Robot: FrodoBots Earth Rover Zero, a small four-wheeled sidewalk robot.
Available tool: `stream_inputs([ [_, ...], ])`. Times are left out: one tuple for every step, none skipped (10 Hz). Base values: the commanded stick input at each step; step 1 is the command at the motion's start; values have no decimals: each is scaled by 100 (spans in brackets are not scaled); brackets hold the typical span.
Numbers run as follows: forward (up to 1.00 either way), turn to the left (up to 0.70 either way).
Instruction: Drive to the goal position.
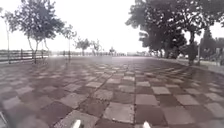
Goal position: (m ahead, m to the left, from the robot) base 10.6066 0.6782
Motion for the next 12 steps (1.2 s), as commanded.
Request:
stream_inputs([
  [85,0],
  [85,0],
  [85,0],
  [85,0],
  [85,0],
  [85,0],
  [85,0],
  [85,0],
  [85,0],
  [85,0],
  [85,0],
  [85,0],
])
